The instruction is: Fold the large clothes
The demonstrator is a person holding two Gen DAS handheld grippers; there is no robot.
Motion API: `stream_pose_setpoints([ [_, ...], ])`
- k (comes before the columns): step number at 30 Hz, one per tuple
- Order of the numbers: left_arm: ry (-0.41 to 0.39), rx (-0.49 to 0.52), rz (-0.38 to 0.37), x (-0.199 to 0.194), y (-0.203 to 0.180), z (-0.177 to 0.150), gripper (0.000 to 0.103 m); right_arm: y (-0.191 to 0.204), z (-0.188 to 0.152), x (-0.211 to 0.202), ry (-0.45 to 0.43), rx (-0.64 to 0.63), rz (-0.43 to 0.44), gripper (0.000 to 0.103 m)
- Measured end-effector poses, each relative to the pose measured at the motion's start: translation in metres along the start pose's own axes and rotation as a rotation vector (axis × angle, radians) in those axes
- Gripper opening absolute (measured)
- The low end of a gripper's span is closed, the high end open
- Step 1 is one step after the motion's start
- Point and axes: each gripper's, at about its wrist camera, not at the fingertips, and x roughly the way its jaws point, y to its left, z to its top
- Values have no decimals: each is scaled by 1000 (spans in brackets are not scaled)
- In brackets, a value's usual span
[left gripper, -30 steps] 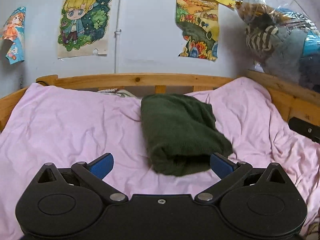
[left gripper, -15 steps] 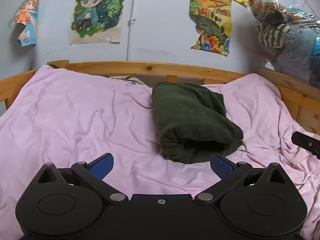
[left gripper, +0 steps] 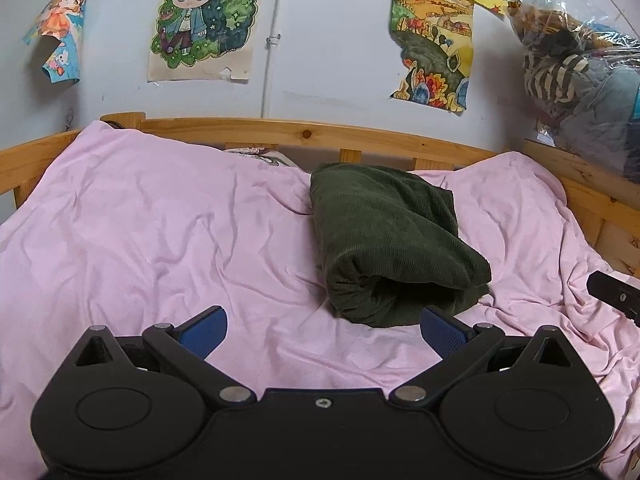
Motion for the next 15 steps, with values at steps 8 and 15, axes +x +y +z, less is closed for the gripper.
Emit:
stream_pose_setpoints([
  [8,1,-8,8,0,0,1,103,1,0,0,2,0,0,103],
  [15,-4,-9,11,-1,-1,0,103,1,-1,0,1,0,-1,103],
])
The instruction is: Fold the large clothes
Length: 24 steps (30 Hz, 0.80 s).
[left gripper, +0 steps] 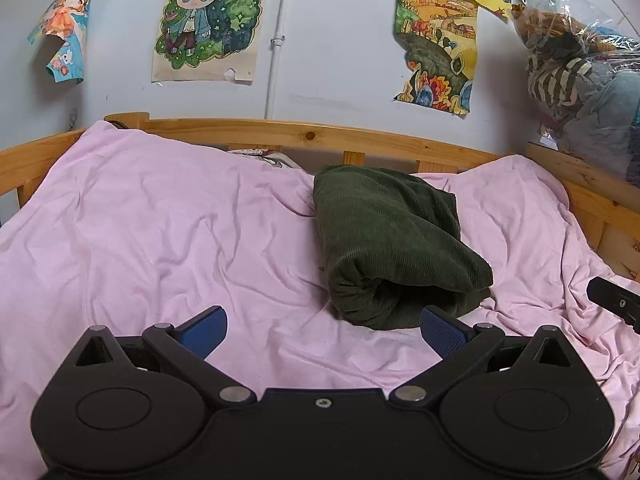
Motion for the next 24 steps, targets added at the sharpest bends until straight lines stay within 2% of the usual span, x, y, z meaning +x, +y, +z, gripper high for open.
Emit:
stream_pose_setpoints([
  [24,4,3,-1,0,-1,0,102,0,0,1,6,-3,2,103],
])
